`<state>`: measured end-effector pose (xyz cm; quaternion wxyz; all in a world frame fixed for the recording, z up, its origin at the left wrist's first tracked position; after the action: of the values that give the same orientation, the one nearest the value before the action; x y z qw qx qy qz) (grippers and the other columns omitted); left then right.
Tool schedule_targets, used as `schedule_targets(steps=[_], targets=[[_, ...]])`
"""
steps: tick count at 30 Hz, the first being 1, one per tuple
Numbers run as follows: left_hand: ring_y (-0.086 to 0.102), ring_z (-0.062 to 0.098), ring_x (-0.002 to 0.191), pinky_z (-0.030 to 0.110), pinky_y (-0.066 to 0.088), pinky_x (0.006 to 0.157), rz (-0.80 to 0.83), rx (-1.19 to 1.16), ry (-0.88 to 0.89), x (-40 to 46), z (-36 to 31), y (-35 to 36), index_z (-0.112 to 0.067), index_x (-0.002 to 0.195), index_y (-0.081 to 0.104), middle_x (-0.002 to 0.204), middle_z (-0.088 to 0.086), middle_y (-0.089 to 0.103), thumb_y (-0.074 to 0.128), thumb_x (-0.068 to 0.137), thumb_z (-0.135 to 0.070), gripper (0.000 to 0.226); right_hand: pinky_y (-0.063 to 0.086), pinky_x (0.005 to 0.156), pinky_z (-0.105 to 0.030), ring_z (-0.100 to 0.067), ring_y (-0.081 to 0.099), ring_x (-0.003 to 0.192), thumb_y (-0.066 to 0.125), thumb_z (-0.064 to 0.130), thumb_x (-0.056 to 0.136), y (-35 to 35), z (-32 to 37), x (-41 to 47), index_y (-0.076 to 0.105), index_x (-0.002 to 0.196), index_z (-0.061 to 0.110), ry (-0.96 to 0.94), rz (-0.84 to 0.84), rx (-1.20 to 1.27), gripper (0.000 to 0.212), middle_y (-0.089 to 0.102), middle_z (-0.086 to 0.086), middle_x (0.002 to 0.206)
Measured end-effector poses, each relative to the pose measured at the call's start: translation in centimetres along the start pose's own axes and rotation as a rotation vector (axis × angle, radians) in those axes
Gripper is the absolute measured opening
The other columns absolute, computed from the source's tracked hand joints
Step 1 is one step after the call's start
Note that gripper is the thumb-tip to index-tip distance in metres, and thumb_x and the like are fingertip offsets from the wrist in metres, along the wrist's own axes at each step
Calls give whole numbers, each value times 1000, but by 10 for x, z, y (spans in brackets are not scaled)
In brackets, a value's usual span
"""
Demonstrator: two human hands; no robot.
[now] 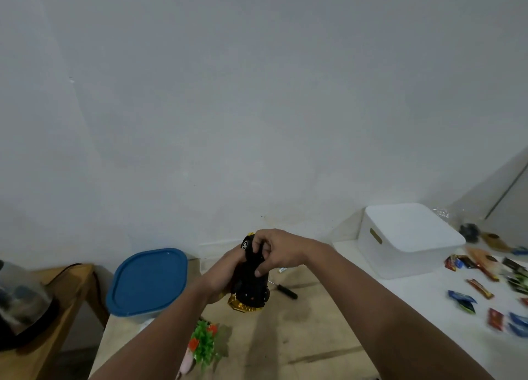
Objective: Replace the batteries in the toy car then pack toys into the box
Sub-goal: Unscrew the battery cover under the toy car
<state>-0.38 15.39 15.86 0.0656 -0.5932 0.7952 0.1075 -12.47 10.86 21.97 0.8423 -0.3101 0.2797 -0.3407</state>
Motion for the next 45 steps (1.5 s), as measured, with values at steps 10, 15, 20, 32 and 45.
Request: schedule_targets(steps=[10, 15, 20, 32, 45], targets=[[63, 44, 124, 59, 50, 108, 30, 39, -49, 50, 18, 31, -11, 132, 61, 130, 28, 65, 43, 102, -34, 42, 39, 58, -26, -11, 50, 62, 86, 12, 75, -15, -54, 3, 53, 105, 17, 47, 53, 19, 45, 55, 5, 73], [67, 24, 121, 42, 55, 104, -26, 110, -39, 78, 17, 35, -22, 130, 62, 127, 10, 70, 41, 102, -38, 38, 40, 58, -24, -7, 52, 63, 90, 19, 71, -26, -78, 20, 55, 105, 20, 49, 69, 24, 49, 57, 8, 74], [68, 23, 120, 43, 57, 101, -92, 109, -114, 100, 35, 24, -26, 131, 63, 125, 5, 72, 42, 104, -31, 35, 42, 59, -23, -8, 57, 68, 93, 28, 65, -22, -104, 44, 56, 105, 24, 59, 108, 72, 55, 62, 8, 79], [70, 31, 111, 52, 63, 82, -141, 84, -299, 123, 65, 4, -29, 129, 58, 123, 11, 69, 49, 90, -42, 41, 50, 73, -36, -15, 57, 82, 87, 21, 73, -5, -129, 81, 53, 109, 20, -2, 266, 54, 51, 58, 4, 90], [77, 27, 93, 41, 62, 66, -270, 13, -325, 134, 93, -15, -26, 125, 61, 109, 13, 76, 63, 80, -34, 46, 53, 74, -38, -18, 62, 80, 83, 15, 76, 4, -150, 105, 60, 103, 21, 29, 223, 136, 36, 67, -6, 95]])
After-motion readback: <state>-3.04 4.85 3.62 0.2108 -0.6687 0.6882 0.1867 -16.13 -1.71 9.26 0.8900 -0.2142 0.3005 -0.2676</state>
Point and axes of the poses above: each hand's wrist, its own x-axis towards the middle knuckle, its own y-axis out of the palm, z = x × y, the point moved 7 cm from there along x, towards the middle knuckle
